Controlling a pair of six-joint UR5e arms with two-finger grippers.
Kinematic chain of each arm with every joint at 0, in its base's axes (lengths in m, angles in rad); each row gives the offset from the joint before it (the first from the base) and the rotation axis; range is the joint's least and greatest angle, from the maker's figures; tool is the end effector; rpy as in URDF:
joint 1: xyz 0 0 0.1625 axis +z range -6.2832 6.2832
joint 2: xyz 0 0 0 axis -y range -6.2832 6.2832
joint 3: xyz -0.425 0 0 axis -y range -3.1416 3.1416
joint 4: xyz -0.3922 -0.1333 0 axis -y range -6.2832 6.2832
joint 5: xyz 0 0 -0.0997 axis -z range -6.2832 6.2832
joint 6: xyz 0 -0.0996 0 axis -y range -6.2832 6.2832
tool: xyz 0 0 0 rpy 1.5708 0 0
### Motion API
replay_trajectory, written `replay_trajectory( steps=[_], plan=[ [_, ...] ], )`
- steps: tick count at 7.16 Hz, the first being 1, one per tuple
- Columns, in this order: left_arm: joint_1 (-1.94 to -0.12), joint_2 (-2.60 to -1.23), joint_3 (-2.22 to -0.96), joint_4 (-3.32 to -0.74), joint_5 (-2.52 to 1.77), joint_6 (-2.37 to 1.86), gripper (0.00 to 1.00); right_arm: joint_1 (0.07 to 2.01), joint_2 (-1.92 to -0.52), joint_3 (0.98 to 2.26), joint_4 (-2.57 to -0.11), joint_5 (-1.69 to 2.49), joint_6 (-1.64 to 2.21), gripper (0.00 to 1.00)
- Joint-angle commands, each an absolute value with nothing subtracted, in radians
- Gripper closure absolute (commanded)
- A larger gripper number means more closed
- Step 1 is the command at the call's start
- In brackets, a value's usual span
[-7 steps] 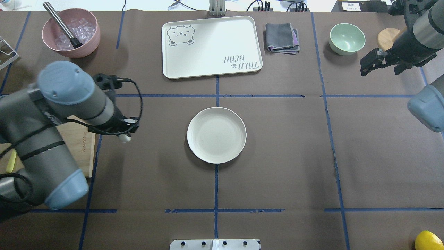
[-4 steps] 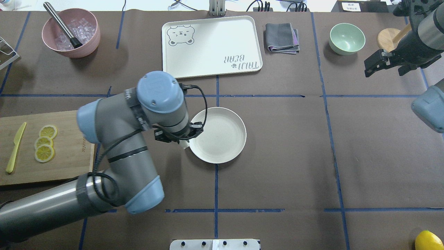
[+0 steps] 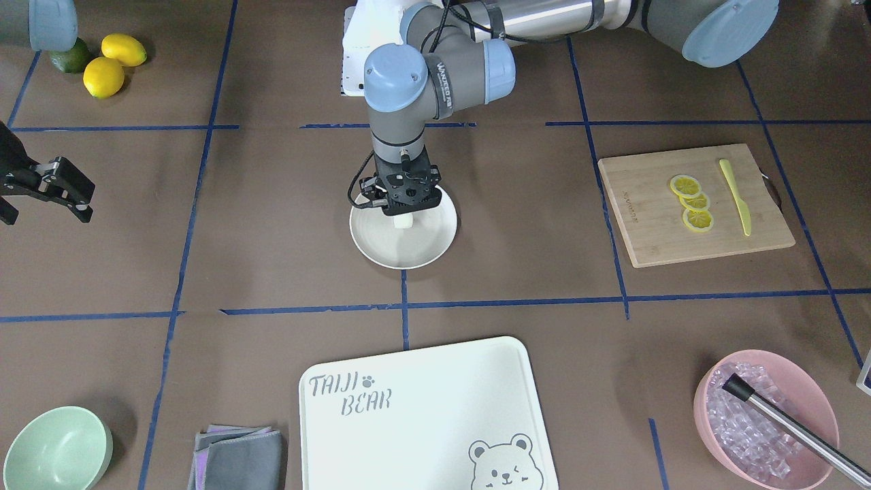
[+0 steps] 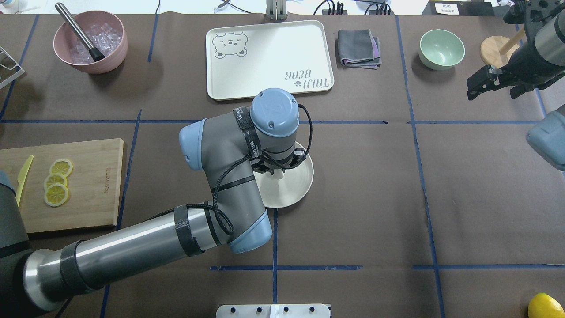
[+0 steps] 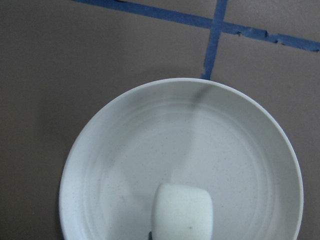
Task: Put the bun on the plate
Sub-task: 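Lower the bun onto the plate and open the left gripper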
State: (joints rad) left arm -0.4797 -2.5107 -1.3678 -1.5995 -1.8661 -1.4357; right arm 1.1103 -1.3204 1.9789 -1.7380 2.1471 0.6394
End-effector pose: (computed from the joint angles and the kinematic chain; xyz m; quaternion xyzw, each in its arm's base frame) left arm 0.6363 -0.4486 0.1492 -0.0183 0.3934 -0.1032 0.9134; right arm -0.1704 -0.5214 0.3608 0.0547 -0.3569 0.0142 0.9324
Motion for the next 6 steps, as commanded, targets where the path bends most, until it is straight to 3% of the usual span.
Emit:
replay_trajectory(
  steps=[1, 4, 6],
  plan=[
    [-0.477, -2.511, -1.330, -1.646, -1.859, -1.436, 0.67, 1.115, -1.321, 1.979, -1.738, 2.148, 0.638, 0.00],
    [-0.477, -2.508, -1.330, -1.644, -1.859, -1.408, 0.22, 1.118, -1.321, 1.980, -1.738, 2.148, 0.638, 0.00],
    [-0.482, -2.508, -1.357, -1.631, -1.861, -1.408, 0.00, 1.120, -1.322, 1.980, -1.738, 2.148, 0.638, 0.00]
  ],
)
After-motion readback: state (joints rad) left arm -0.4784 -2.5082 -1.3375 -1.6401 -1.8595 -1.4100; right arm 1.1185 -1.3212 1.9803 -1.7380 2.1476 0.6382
